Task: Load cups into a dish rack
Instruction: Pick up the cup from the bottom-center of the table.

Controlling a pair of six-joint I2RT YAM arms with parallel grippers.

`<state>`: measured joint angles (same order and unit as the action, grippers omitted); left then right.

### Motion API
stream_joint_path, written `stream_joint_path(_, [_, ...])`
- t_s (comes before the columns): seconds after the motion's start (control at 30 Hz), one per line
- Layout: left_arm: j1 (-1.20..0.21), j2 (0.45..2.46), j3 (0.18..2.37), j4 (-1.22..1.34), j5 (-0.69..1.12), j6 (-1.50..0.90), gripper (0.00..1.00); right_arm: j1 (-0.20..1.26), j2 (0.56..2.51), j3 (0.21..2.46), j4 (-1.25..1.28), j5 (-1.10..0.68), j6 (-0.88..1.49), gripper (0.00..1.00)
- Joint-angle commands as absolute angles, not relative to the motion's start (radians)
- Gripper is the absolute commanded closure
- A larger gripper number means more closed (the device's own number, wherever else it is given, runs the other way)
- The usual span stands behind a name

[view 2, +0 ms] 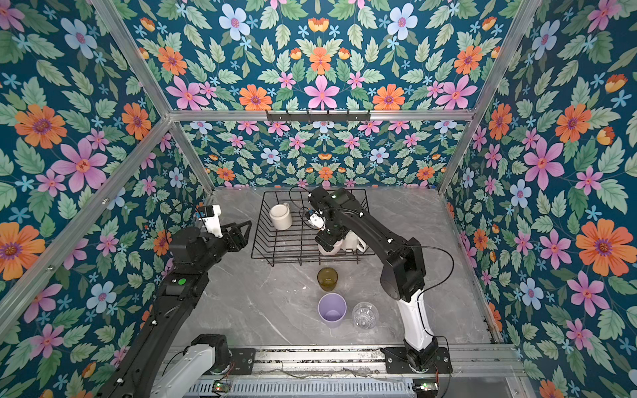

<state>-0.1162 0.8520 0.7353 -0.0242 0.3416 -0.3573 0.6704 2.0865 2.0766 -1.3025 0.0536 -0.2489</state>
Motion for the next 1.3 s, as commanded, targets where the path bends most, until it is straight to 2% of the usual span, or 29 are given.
stream_joint_path(0.0, [-0.115, 0.847, 0.732, -0.015, 0.349, -0.345, 0.32, 0.673, 2.108, 2.1, -1.319, 0.048, -0.25, 0.74])
stream_joint_path(0.27, [-0.114, 0.842, 0.73, -0.02, 0.342, -0.345, 0.32, 0.679, 2.17, 2.132, -1.328, 0.046, -0.242, 0.67])
stream_joint_path(0.33, [-0.112, 0.839, 0.728, -0.021, 0.339, -0.346, 0.32, 0.681, 2.175, 2.132, -1.325, 0.047, -0.237, 0.62])
stream_joint_path(0.43, [-0.112, 0.842, 0.729, -0.021, 0.339, -0.346, 0.32, 0.683, 2.179, 2.13, -1.328, 0.05, -0.236, 0.5])
stream_joint_path(0.57, [-0.112, 0.844, 0.727, -0.017, 0.34, -0.349, 0.31, 0.683, 2.178, 2.13, -1.331, 0.055, -0.233, 0.29])
stream_joint_path(0.67, [-0.112, 0.844, 0.727, -0.015, 0.338, -0.352, 0.31, 0.684, 2.178, 2.13, -1.331, 0.054, -0.23, 0.22])
stream_joint_path(0.9, [-0.11, 0.837, 0.725, -0.019, 0.329, -0.354, 0.3, 0.683, 2.176, 2.128, -1.336, 0.037, -0.226, 0.16])
stream_joint_path(1.27, [-0.11, 0.814, 0.736, -0.034, 0.316, -0.358, 0.29, 0.683, 2.082, 2.119, -1.273, 0.008, -0.166, 0.15])
